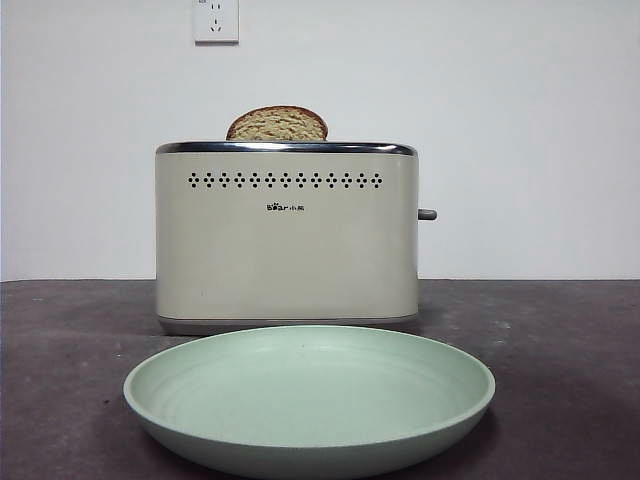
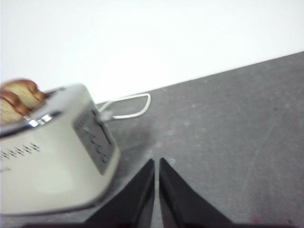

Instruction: Take the bread from the toaster,put the bread on the plate,put the plate on the table

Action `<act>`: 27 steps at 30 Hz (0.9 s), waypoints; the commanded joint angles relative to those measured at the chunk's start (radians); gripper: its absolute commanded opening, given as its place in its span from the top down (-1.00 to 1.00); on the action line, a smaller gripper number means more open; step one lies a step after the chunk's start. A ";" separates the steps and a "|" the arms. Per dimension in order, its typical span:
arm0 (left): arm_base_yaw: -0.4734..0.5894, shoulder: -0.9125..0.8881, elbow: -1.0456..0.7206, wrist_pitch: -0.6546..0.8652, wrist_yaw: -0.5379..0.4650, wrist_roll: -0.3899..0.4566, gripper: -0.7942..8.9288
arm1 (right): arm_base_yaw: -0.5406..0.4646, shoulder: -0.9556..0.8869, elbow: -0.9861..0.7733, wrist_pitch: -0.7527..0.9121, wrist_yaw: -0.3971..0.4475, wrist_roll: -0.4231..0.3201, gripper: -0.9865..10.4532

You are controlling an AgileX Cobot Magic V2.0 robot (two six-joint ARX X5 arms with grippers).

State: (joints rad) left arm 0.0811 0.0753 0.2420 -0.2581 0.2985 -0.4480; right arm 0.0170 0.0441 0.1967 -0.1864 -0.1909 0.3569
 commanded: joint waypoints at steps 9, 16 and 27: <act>0.001 0.294 0.390 -0.203 0.253 0.190 0.82 | 0.002 0.314 0.402 -0.304 -0.222 -0.130 0.82; -0.042 0.403 0.525 -0.357 0.396 0.336 0.82 | 0.016 0.526 0.684 -0.646 -0.319 -0.348 0.82; -0.142 0.448 0.582 -0.483 0.408 0.409 0.65 | 0.107 0.610 0.786 -0.809 -0.306 -0.446 0.77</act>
State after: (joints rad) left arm -0.0578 0.5175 0.7994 -0.7506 0.7040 -0.0612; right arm 0.1196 0.6498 0.9653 -0.9997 -0.4973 -0.0715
